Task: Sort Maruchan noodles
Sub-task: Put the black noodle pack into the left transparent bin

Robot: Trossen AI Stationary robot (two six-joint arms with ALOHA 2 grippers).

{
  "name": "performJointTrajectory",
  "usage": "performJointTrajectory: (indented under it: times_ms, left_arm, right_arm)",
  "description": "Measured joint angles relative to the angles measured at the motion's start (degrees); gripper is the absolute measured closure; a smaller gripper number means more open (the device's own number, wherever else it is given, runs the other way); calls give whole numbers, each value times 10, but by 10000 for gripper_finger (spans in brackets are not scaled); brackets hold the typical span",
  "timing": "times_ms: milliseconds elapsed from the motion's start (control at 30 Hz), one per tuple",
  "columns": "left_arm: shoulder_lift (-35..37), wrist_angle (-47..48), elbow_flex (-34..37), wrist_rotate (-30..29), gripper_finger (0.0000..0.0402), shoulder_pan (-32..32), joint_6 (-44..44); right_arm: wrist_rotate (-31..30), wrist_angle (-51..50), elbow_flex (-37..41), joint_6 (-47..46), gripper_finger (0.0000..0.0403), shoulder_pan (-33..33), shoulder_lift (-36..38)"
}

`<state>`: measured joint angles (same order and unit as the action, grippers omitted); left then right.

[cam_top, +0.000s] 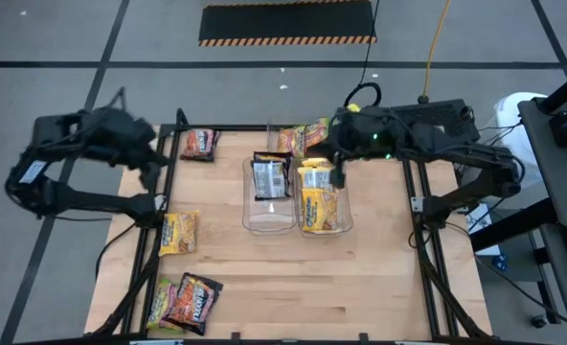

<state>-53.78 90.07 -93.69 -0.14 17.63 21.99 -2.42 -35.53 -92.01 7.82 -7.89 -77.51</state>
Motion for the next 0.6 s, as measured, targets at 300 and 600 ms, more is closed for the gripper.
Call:
performJointTrajectory:
  times_ms: [300, 600]
  left_arm:
    - [120, 0, 40, 23, 398, -32, 23]
    - [173, -1, 46, 62, 398, -32, -7]
  right_arm:
    - [-7, 250, 0, -27, 403, 91, -110]
    - [-8, 409, 0, -72, 403, 140, -228]
